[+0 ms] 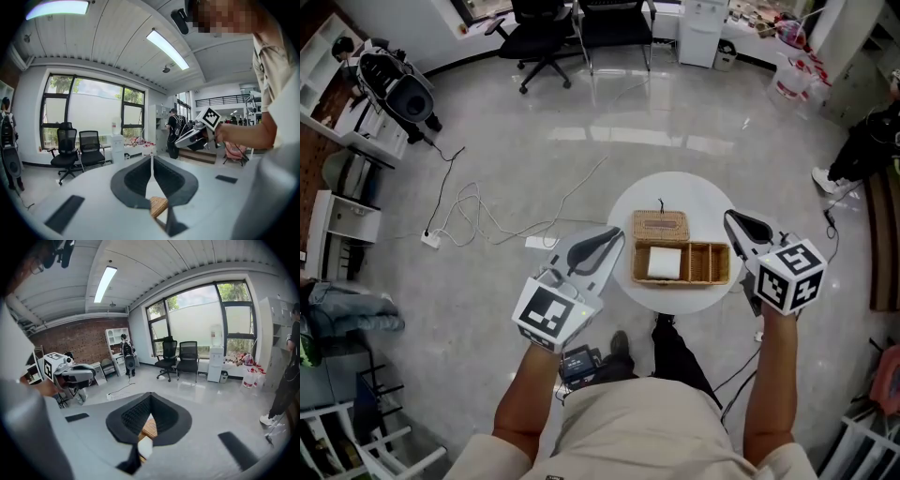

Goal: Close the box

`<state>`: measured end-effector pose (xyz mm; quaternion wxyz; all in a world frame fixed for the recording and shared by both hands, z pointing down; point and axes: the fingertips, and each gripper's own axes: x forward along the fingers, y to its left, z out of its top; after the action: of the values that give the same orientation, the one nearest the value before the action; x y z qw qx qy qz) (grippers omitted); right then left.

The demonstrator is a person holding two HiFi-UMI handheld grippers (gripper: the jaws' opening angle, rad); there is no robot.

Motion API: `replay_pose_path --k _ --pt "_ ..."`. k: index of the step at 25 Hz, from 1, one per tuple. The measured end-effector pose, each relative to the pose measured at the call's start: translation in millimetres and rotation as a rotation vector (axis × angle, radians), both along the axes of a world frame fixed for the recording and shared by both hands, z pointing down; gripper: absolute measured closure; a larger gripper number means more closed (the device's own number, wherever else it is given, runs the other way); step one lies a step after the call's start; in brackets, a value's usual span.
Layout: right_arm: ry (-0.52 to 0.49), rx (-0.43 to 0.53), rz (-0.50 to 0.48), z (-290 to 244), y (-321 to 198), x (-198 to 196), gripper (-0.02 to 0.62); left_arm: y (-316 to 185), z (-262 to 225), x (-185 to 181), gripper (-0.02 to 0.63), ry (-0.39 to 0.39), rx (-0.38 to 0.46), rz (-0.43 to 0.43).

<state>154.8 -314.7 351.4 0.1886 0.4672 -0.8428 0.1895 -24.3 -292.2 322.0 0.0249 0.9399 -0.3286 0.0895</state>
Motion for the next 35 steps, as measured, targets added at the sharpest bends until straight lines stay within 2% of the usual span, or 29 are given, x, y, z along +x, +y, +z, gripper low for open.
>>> replay_pose_path --k 6,11,16,19,35 --pt "-0.014 -0.091 -0.022 51 -27 15 0.603 -17 32 9 0.584 -0.017 -0.057 -0.032" --pt "-0.027 -0.157 -0.038 89 -52 23 0.602 -34 51 15 0.584 -0.038 -0.135 -0.060" --pt "-0.038 -0.210 -0.058 131 -71 27 0.601 -47 82 18 0.584 -0.040 -0.147 -0.074" --pt "-0.045 -0.244 -0.068 155 -81 28 0.601 -52 96 20 0.584 -0.054 -0.204 -0.083" --pt "-0.071 -0.487 -0.119 291 -100 29 0.601 -78 166 22 0.584 -0.082 -0.317 -0.156"
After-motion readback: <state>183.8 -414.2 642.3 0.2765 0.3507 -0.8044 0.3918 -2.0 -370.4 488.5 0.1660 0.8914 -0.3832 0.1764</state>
